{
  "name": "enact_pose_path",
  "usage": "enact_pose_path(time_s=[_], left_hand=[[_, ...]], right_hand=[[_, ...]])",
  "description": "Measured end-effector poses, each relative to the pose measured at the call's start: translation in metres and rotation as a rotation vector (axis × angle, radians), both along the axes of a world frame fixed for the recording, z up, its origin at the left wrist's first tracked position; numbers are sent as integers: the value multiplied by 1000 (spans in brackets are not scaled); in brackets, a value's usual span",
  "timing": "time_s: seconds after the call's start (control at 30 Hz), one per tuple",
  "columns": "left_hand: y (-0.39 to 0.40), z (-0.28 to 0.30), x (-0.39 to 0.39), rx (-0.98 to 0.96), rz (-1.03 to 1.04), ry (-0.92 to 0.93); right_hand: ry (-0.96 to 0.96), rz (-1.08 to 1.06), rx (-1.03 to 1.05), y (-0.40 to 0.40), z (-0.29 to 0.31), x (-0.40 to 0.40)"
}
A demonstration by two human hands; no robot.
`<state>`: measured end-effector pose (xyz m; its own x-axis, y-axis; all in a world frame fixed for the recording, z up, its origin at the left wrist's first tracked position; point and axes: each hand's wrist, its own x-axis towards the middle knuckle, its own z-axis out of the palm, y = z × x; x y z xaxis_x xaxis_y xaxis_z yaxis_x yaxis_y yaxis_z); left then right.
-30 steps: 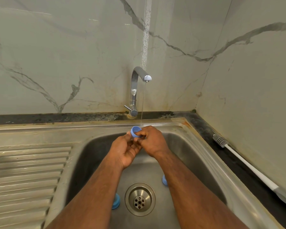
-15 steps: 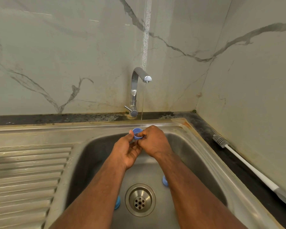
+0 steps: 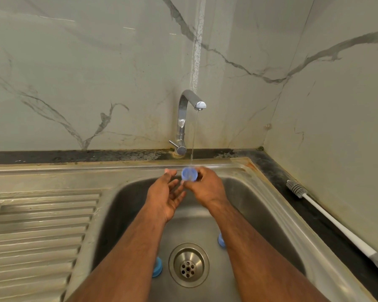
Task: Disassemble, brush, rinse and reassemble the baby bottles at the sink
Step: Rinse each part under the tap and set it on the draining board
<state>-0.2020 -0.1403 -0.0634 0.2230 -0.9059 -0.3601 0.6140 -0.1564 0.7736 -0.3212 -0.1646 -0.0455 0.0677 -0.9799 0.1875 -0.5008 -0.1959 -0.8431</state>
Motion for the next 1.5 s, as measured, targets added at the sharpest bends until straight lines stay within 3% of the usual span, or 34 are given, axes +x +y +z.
enact_pose_path(time_s=[0.13,0.4,0.5,0.8,0.93,1.1,1.23,1.33,1.5], left_hand=[[0,-1,-3,47,24,-115],[1,2,-6,18,-13,-65],[0,2,-4,34,-30,-2],[3,6,-9,-7,32,-99],[1,6,-13,-100,71,-435],[-1,4,-8,-172,47,-560],[0,8,-7,-217,1,-648],[9,15,-6,-250,-38,-698],[29,31,25,-271,-70,-983]], right_hand=[[-33,-25,-32,-1,0,3],[14,43,25,1,-7,4],[-111,23,30,-1,-6,4],[-334,52,366,-3,-9,-8],[-167,69,263,-5,-13,-14],[-112,83,256,-4,-16,-7],[13,102,59,-2,-10,-7],[145,70,54,0,-7,-4],[257,73,-76,6,-1,9]])
